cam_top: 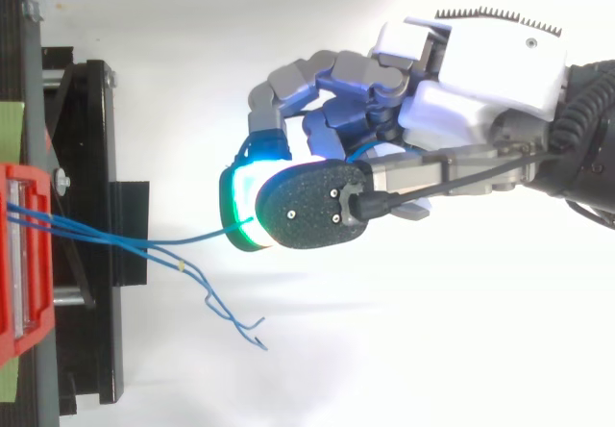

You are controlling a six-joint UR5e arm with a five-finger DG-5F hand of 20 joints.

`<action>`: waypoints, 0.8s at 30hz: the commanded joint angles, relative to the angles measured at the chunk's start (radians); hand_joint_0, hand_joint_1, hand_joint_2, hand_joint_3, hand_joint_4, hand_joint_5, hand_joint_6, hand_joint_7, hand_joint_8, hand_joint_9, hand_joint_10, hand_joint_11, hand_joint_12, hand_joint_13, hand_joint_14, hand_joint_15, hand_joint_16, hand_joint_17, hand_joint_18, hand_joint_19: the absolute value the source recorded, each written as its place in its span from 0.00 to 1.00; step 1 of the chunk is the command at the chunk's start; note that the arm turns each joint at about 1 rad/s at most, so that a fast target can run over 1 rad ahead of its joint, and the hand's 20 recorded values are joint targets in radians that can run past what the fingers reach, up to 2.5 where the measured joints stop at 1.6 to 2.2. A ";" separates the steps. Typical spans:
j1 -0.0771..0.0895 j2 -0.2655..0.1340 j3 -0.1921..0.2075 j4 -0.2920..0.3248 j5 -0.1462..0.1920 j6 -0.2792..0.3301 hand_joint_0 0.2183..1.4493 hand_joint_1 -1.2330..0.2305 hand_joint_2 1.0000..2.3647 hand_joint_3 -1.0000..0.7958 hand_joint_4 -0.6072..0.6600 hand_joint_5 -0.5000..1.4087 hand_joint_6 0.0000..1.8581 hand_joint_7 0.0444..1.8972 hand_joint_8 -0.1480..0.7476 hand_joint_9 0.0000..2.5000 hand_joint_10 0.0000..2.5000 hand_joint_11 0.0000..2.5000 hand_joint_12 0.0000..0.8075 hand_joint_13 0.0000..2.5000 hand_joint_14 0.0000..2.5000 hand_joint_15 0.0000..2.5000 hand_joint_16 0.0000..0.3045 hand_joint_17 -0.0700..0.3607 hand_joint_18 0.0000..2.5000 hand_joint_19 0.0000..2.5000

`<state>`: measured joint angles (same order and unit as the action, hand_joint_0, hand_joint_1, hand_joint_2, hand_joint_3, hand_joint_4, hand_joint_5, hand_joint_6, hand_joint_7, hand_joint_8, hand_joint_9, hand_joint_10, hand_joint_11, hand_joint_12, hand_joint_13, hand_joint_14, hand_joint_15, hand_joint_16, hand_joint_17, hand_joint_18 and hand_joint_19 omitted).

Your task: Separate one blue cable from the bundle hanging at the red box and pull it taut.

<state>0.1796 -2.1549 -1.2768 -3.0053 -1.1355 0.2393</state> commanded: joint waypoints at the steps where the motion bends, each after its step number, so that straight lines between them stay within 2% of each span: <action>1: 0.001 0.000 0.000 -0.001 0.000 0.000 0.33 0.42 0.01 0.41 0.56 0.13 0.50 0.63 0.45 0.23 1.00 0.75 0.42 0.28 1.00 0.81 0.09 0.31 0.54 0.91; 5: 0.001 0.000 0.000 -0.003 0.002 0.000 0.31 0.47 0.01 0.33 0.56 0.13 0.50 0.63 0.44 0.23 1.00 0.74 0.43 0.28 1.00 0.82 0.09 0.31 0.53 0.90; 8: 0.001 0.001 0.000 -0.007 0.000 0.000 0.31 0.48 0.00 0.31 0.56 0.13 0.50 0.62 0.44 0.23 1.00 0.75 0.43 0.28 1.00 0.82 0.09 0.31 0.53 0.90; 16: 0.000 0.000 -0.001 -0.007 0.000 0.000 0.29 0.50 0.00 0.28 0.57 0.14 0.50 0.62 0.45 0.24 1.00 0.75 0.43 0.28 1.00 0.81 0.10 0.31 0.53 0.89; 24: 0.001 0.000 -0.001 -0.006 -0.001 0.000 0.22 0.49 0.00 0.28 0.59 0.14 0.50 0.59 0.48 0.25 1.00 0.72 0.45 0.29 1.00 0.78 0.12 0.35 0.53 0.79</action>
<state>0.1807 -2.1551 -1.2776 -3.0117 -1.1355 0.2393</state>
